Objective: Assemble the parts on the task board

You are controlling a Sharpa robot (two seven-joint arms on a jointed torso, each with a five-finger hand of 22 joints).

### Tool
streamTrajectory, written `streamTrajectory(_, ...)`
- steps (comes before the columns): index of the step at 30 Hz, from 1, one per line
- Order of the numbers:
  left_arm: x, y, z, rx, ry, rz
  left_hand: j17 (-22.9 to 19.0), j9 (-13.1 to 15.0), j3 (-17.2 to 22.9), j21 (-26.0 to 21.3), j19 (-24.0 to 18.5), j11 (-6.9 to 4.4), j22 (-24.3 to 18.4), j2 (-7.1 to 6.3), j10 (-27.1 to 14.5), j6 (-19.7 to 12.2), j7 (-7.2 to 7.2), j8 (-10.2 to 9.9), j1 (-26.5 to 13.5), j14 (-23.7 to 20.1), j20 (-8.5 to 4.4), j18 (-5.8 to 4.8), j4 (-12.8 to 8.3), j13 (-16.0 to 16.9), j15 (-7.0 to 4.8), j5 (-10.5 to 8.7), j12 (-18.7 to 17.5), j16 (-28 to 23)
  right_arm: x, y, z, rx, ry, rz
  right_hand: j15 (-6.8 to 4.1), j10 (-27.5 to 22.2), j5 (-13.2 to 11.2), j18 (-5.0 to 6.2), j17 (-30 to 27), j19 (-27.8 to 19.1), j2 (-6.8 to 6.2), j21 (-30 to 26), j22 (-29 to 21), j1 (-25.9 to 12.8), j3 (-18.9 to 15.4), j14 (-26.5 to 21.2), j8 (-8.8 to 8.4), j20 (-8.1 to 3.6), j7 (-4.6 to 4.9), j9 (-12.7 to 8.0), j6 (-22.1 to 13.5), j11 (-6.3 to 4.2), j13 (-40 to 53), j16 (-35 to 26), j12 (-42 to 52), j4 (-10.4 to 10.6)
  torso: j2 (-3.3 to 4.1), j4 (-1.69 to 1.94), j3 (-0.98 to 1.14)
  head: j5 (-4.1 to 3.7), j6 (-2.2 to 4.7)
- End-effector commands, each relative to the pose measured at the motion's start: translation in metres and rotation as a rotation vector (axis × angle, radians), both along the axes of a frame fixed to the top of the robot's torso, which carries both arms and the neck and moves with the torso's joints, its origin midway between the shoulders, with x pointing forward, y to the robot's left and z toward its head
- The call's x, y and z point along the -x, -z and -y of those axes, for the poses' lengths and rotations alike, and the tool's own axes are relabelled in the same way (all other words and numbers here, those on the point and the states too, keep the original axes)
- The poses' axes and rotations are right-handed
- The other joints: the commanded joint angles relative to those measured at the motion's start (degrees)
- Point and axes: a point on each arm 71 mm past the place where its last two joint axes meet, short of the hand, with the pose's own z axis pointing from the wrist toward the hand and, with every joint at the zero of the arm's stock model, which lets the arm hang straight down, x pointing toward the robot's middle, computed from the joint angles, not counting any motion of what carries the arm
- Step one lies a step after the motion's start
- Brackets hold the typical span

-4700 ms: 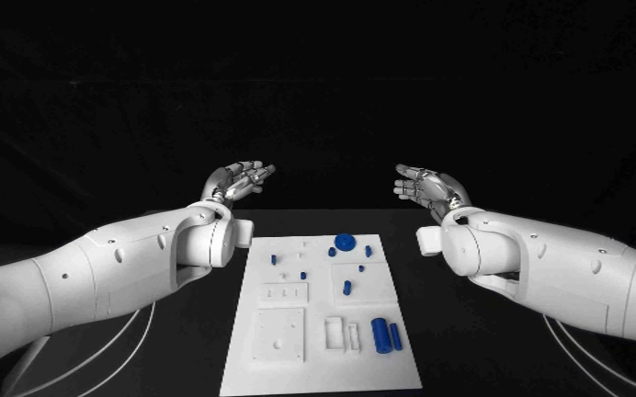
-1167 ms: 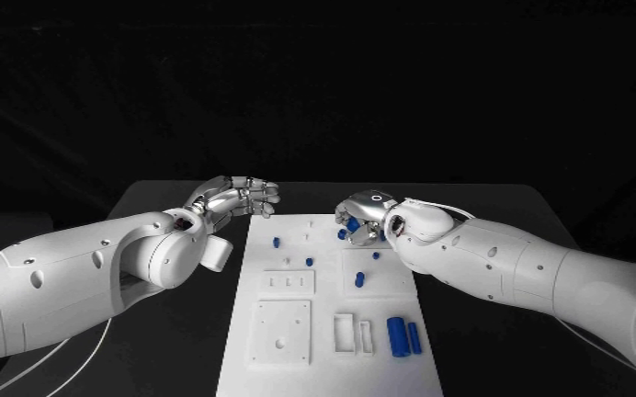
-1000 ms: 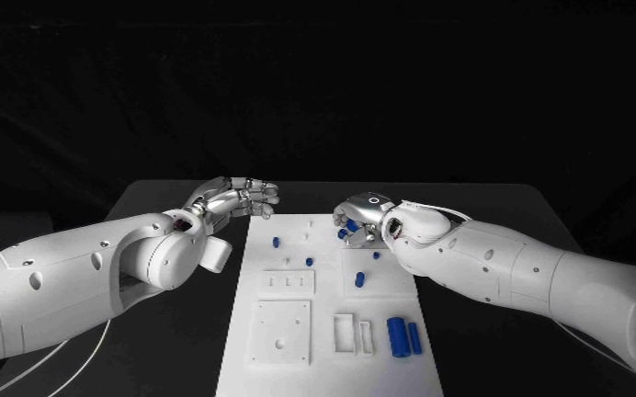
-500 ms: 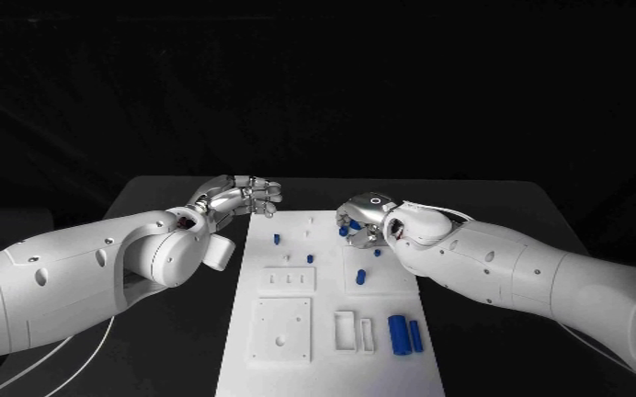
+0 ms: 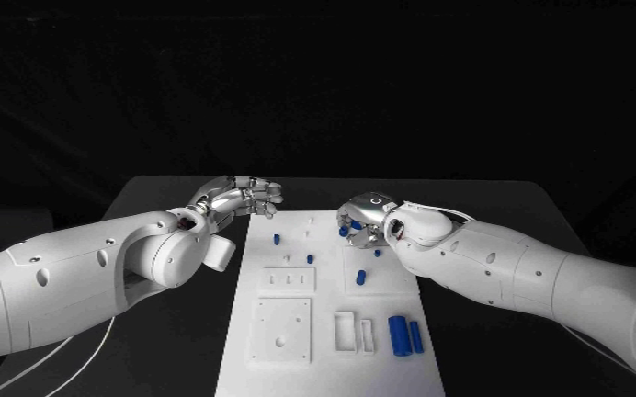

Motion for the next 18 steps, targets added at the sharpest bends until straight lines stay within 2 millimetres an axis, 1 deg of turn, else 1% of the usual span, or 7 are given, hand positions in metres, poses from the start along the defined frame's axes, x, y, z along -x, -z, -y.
streamTrajectory(1, 0.0003, -0.0022, 0.0021, 0.004, 0.018, 0.011, 0.07, 0.06, -0.04, 0.21, -0.45, 0.08, 1.26, -0.08, -0.38, 0.29, 0.09, -0.21, -0.65, -0.38, 0.02, 0.83, -0.31, 0.06, 0.13, -0.38, -0.35, 0.23, 0.0018, 0.0040, -0.0027, 0.024, -0.010, -0.011, -0.33, 0.65, -0.45, 3.38, -0.23, 2.56, -0.14, -0.26, 0.13, -0.41, 0.40, 0.03, 0.21, -2.17, 0.05, 0.07, 0.56, -0.13, 0.05, 0.43, 0.06, -0.02, 0.17, -0.05, -0.01, 0.03, 0.08)
streamTrajectory(13, 0.0002, -0.0024, 0.0036, 0.003, 0.022, 0.012, 0.08, 0.09, 0.01, 0.24, -0.47, 0.05, 1.26, -0.11, -0.36, 0.31, 0.06, -0.23, -0.66, -0.38, 0.02, 0.83, -0.37, 0.07, 0.13, -0.41, -0.38, 0.23, 0.0017, 0.0041, -0.0083, 0.031, -0.006, -0.010, -0.38, 0.91, -0.75, 3.38, -0.70, 2.67, -0.30, -0.22, 0.26, -1.28, 0.26, 0.00, 0.08, -2.07, 0.20, 0.01, 0.76, -0.17, 0.04, 0.67, -0.12, 0.13, 0.38, -0.10, -0.08, 0.07, 0.24)
streamTrajectory(16, 0.0003, -0.0025, 0.0035, 0.002, 0.022, 0.012, 0.08, 0.10, 0.02, 0.25, -0.47, 0.05, 1.26, -0.11, -0.36, 0.32, 0.05, -0.23, -0.66, -0.38, 0.02, 0.83, -0.38, 0.08, 0.13, -0.42, -0.39, 0.23, 0.0017, 0.0043, -0.0089, 0.035, -0.005, -0.011, -0.45, 1.19, -0.83, 3.38, -0.85, 2.70, -0.19, -0.22, 0.30, -1.39, 0.34, 0.00, 0.13, -2.09, 0.19, 0.04, 0.99, -0.25, 0.09, 0.77, -0.08, 0.14, 0.40, -0.10, -0.10, 0.10, 0.19)
streamTrajectory(18, 0.0002, -0.0027, 0.0033, 0.001, 0.022, 0.012, 0.08, 0.11, 0.03, 0.26, -0.48, 0.04, 1.26, -0.11, -0.35, 0.32, 0.05, -0.24, -0.67, -0.38, 0.03, 0.83, -0.39, 0.08, 0.13, -0.42, -0.39, 0.23, 0.0016, 0.0044, -0.0093, 0.035, -0.005, -0.010, -0.57, 1.59, -1.08, 3.38, -1.04, 2.74, -0.04, -0.23, 0.35, -1.41, 0.53, -0.01, 0.20, -2.12, 0.16, 0.07, 1.31, -0.37, 0.17, 0.88, 0.01, 0.14, 0.46, -0.16, -0.08, 0.13, 0.22)
